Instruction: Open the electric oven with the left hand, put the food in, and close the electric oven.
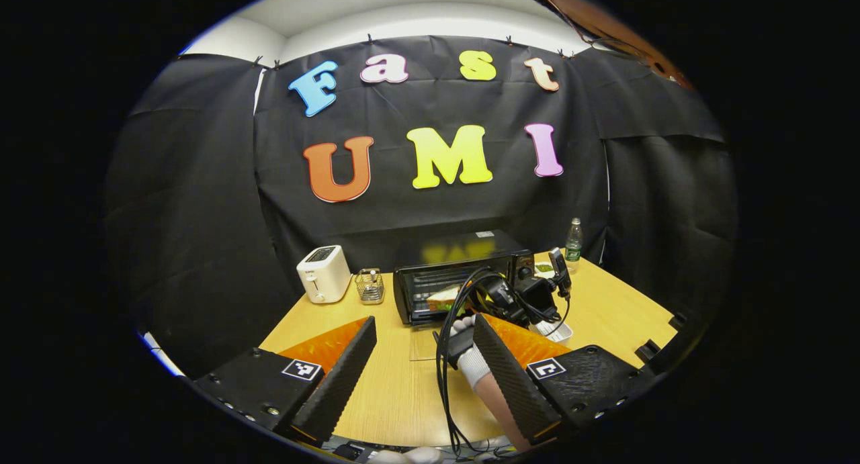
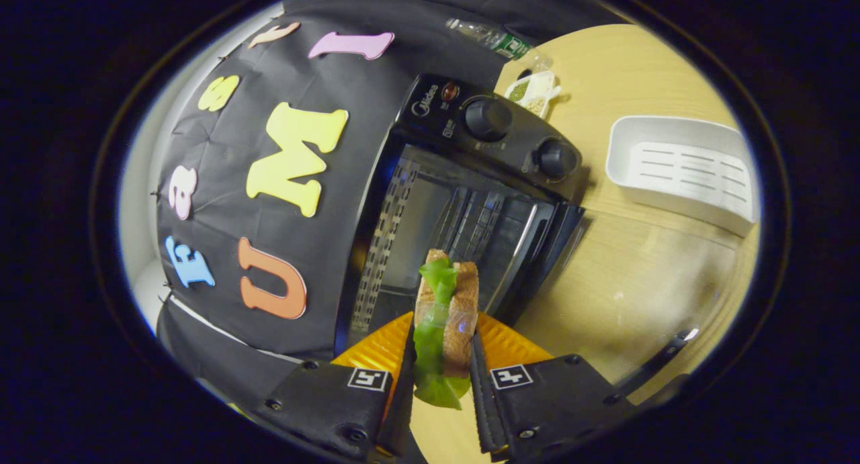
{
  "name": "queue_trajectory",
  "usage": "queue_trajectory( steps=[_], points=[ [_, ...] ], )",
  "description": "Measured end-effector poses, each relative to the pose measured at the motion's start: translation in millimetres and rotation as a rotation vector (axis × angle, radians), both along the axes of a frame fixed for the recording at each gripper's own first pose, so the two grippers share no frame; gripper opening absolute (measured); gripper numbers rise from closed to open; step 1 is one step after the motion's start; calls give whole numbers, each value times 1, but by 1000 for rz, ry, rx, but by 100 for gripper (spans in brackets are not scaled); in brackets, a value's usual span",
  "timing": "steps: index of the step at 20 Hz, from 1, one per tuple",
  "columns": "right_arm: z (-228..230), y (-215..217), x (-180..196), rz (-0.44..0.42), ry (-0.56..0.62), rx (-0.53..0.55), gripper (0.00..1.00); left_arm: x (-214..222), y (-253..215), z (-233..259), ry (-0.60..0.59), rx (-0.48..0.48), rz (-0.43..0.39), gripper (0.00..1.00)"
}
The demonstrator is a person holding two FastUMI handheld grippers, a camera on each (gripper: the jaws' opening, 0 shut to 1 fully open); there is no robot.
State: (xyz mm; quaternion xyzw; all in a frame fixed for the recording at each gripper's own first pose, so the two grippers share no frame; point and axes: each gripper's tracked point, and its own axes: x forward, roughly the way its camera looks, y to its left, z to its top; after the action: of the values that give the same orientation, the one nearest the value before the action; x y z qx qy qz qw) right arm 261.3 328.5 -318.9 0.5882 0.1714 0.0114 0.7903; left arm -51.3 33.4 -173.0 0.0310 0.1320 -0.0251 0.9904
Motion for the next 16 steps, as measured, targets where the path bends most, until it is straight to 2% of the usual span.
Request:
queue_trajectory(
  steps=[7, 8, 9, 11, 12, 13, 14, 15, 16],
  points=[
    [-19, 10, 45, -31, 17, -39, 42, 11, 19, -10, 20, -3, 39, 95],
    [-21, 12, 48, -24, 24, -66, 32, 11, 20, -9, 20, -6, 42, 95],
    [-22, 13, 51, -8, 29, -92, 35, 13, 21, -9, 18, -9, 46, 95],
    [-25, 8, 54, -5, 47, -184, 55, 20, 23, -10, 19, -20, 53, 95],
    [-26, 7, 55, -7, 49, -205, 45, 22, 24, -10, 22, -23, 58, 95],
    [-25, 5, 58, -2, 44, -227, 67, 24, 24, -10, 22, -25, 60, 95],
    [-24, 8, 56, 18, 36, -252, 70, 25, 25, -8, 23, -26, 62, 95],
    [-19, 9, 56, 34, 23, -282, 94, 26, 24, -7, 20, -23, 62, 96],
    [-19, 5, 56, 42, 26, -342, 88, 28, 25, -7, 21, -18, 65, 95]
  ],
)
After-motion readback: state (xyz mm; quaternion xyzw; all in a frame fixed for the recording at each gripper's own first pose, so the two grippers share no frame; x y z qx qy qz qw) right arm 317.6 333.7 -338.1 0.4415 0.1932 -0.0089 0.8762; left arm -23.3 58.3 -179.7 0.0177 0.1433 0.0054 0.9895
